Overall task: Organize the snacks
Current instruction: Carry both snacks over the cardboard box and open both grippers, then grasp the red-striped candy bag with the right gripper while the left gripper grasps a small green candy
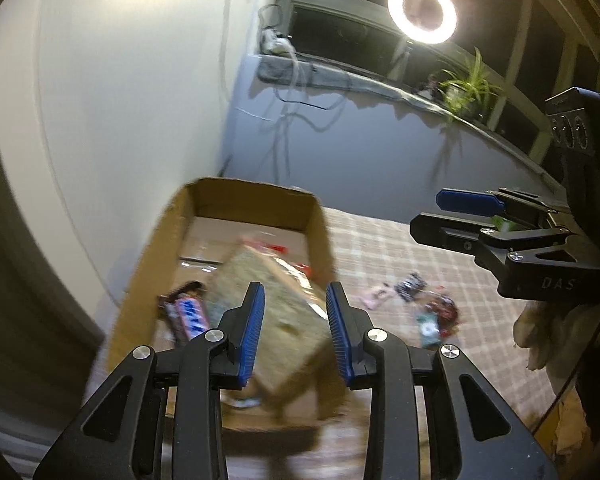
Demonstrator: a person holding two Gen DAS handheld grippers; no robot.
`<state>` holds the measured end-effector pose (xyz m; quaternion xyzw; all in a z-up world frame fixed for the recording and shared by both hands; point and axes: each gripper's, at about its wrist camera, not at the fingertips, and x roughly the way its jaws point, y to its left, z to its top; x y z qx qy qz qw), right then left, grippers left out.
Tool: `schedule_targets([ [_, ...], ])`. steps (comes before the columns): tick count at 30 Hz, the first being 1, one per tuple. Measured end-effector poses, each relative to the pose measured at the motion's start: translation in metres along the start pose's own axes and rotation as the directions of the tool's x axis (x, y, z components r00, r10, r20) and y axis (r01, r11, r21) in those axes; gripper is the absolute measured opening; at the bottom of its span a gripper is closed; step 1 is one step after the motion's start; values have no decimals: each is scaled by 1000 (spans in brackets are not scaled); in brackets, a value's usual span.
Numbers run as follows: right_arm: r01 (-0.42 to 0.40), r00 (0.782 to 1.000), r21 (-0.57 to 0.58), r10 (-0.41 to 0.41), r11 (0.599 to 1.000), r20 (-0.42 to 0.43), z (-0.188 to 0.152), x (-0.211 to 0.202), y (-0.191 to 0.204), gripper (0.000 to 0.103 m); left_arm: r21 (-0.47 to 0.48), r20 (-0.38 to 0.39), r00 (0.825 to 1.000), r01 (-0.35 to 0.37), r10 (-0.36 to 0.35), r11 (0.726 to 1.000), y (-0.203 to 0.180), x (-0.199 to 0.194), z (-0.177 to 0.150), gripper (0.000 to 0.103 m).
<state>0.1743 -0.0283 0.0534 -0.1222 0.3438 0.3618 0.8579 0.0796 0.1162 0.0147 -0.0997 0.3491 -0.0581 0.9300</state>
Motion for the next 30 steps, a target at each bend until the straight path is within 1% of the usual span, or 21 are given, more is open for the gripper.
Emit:
schedule_targets([
  [2, 21, 1000, 7, -21, 1000, -4, -9, -8, -8, 82, 18, -9, 1000, 23, -23, 1000, -13, 1, -4, 31],
  [4, 31, 999, 16, -31, 999, -16, -19, -14, -16, 86, 36, -21, 999, 46, -45, 998, -26, 4, -9, 31],
  [9, 84, 995, 24, -82, 996, -64, -51, -28, -39, 86, 74, -76, 992, 103, -97, 992, -58, 18, -24, 31],
  [11, 101, 992, 50, -96, 994, -88, -64, -30, -52, 86, 85, -101, 989, 120, -111, 989, -69, 28, -29, 31],
  [15, 103, 987, 141, -83, 985, -141, -88, -25, -79, 86, 85, -152, 981, 132, -118, 988, -85, 48, -39, 31],
  [19, 62, 986, 225, -25, 972, -164, -103, -16, -99, 85, 93, -193, 977, 115, -95, 989, -92, 65, -49, 31],
  [23, 36, 985, 237, 6, 971, -175, -113, -7, -101, 76, 117, -205, 978, 71, -46, 991, -96, 75, -52, 31],
  [27, 17, 982, 241, 29, 970, -188, -117, 2, -100, 74, 122, -225, 974, 39, -11, 992, -94, 86, -54, 31],
  [30, 8, 979, 249, 42, 969, -198, -119, 10, -102, 72, 142, -237, 971, 19, 16, 990, -95, 94, -56, 31],
])
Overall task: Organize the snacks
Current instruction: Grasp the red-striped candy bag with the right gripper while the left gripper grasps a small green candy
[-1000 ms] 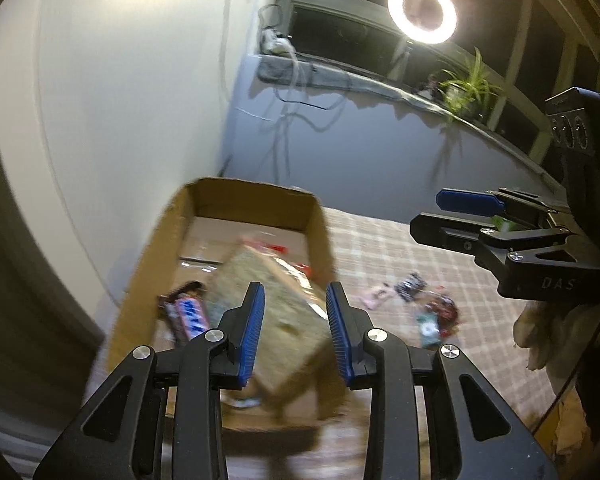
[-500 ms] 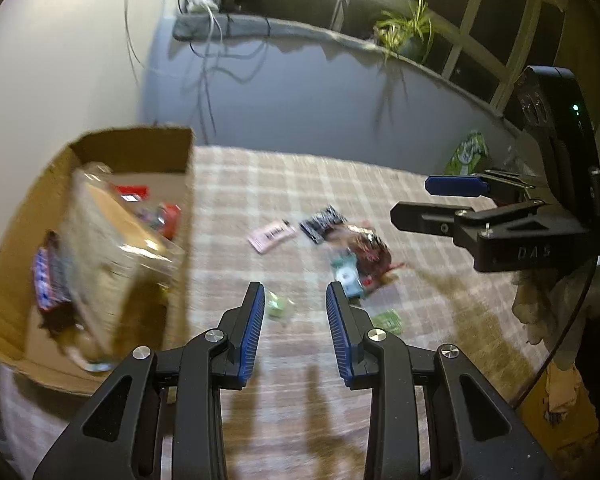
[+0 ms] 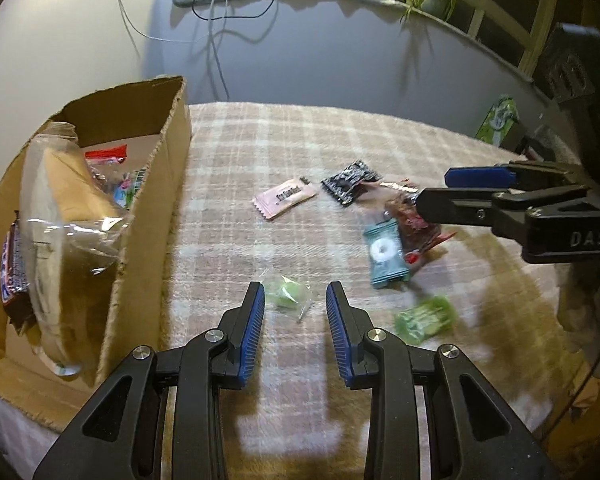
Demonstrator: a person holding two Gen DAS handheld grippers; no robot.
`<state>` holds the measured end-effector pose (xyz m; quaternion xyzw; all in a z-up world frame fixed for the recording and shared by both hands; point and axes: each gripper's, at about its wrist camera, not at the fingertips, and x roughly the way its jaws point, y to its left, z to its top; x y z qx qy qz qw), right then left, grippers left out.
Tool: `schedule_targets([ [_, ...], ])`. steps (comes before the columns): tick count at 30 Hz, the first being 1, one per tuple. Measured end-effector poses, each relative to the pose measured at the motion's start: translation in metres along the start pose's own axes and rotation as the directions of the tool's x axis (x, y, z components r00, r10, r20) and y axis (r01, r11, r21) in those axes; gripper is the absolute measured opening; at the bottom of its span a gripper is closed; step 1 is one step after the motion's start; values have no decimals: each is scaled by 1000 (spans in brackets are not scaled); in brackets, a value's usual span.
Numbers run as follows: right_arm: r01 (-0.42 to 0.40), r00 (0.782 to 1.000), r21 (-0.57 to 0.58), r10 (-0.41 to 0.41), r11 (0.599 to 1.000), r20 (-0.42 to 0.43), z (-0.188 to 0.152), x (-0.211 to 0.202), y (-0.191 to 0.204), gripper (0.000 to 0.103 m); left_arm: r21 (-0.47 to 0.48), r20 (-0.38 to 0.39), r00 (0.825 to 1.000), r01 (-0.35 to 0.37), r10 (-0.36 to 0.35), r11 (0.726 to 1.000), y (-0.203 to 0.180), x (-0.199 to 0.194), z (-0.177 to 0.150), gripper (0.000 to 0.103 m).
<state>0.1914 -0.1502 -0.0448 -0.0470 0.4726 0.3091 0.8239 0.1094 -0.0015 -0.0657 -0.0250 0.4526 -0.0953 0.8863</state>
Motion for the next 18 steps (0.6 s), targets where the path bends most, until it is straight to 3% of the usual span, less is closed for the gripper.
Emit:
schedule_targets([
  [3, -8, 1000, 3, 8, 1000, -11, 0, 5, -2, 70, 8, -10, 1000, -11, 11, 1000, -1, 8, 0, 31],
  [9, -11, 998, 5, 12, 1000, -56, -2, 20, -2, 55, 28, 3, 1000, -24, 24, 999, -3, 15, 0, 31],
  [13, -28, 996, 19, 29, 999, -81, -6, 27, -5, 38, 34, 13, 999, -33, 32, 999, -3, 14, 0, 23],
  [18, -42, 996, 37, 45, 998, -78, -6, 29, -7, 35, 33, 20, 999, -28, 27, 999, -1, 14, 1, 17],
])
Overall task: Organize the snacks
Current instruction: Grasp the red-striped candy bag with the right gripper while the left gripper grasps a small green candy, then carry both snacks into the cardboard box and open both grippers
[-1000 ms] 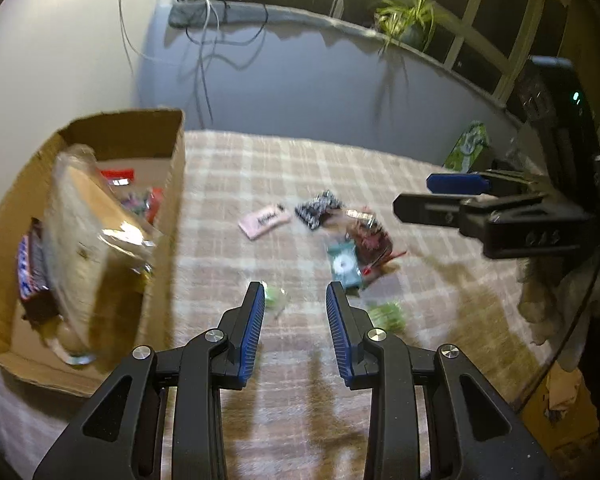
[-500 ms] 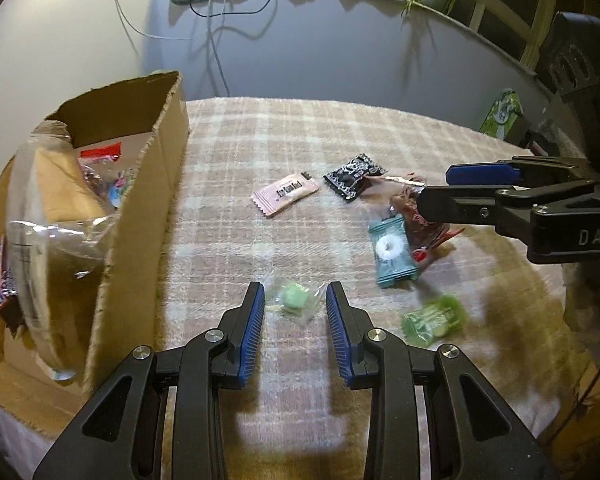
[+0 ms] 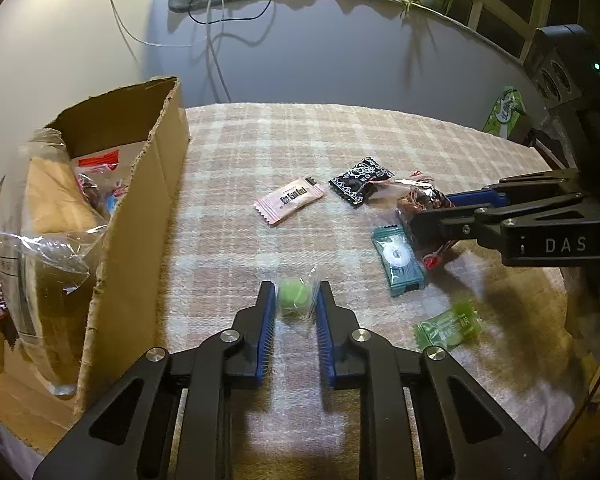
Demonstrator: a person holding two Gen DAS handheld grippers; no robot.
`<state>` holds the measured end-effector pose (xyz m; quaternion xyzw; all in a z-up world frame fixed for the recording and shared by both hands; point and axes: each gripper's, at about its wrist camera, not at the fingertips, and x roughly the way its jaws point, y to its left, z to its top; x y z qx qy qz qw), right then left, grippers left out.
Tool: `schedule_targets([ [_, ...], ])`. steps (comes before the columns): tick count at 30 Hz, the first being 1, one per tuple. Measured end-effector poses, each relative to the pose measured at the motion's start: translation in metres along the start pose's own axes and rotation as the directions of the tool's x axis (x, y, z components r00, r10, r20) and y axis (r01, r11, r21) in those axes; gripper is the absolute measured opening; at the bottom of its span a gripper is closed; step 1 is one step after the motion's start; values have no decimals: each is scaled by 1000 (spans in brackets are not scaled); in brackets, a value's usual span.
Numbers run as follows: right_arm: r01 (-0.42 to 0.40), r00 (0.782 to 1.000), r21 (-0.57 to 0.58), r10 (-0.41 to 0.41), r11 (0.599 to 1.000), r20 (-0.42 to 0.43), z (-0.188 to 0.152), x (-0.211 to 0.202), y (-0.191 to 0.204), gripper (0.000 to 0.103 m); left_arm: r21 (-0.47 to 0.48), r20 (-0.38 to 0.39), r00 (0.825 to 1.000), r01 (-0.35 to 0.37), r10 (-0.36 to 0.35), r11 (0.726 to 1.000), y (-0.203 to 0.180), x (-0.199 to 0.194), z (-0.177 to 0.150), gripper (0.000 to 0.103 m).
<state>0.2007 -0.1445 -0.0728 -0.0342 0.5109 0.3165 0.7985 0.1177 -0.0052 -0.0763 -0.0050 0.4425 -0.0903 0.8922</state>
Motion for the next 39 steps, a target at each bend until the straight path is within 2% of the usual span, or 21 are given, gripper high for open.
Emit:
schedule_targets([
  [12, 12, 999, 26, -14, 1000, 52, -5, -22, -6, 34, -8, 25, 999, 35, -35, 999, -1, -9, 0, 15],
  [21, 18, 996, 17, -20, 1000, 90, -5, -42, 2, 34, -14, 76, 995, 70, -69, 997, -4, -36, 4, 15],
  [39, 38, 990, -66, -28, 997, 141, 24, -63, 51, 34, -22, 177, 982, 72, -67, 997, 17, -84, 5, 15],
])
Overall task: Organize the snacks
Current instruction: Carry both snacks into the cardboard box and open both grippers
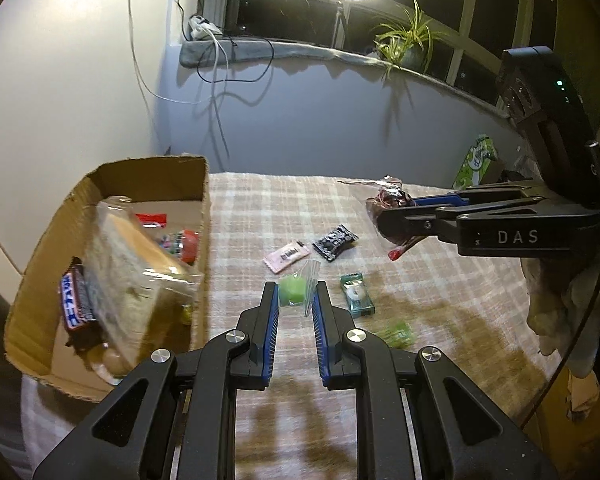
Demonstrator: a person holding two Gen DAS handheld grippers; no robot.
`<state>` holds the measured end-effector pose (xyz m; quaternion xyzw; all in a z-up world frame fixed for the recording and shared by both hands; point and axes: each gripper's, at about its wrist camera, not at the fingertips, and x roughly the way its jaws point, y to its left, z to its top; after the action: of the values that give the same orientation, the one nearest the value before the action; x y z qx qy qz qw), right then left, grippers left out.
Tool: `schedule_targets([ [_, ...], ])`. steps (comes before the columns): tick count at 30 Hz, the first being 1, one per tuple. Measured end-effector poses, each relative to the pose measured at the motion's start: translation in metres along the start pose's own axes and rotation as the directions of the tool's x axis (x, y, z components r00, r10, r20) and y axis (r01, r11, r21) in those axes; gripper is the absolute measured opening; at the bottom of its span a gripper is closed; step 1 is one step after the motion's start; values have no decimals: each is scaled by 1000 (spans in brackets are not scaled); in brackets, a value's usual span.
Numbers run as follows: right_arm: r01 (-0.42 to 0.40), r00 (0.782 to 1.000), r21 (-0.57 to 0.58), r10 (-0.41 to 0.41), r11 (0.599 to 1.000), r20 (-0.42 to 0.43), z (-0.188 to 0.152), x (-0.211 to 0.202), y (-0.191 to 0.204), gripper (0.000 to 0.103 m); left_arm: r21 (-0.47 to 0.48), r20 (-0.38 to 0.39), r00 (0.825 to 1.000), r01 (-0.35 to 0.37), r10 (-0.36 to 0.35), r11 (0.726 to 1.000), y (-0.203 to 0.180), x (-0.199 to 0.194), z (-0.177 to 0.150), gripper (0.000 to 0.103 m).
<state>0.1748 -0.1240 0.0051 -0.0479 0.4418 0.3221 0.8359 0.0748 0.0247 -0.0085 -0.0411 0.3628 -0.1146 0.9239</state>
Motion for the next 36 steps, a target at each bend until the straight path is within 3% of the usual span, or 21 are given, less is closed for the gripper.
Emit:
schedule_targets([
  [21, -48, 999, -110, 49, 993, -2, 71, 45, 69, 34, -121, 54, 993, -98, 105, 988, 104, -29, 19, 15],
  [36, -103, 994, -142, 99, 984, -40, 105, 95, 97, 34, -147, 9, 991, -128, 131, 981, 147, 10, 52, 15],
])
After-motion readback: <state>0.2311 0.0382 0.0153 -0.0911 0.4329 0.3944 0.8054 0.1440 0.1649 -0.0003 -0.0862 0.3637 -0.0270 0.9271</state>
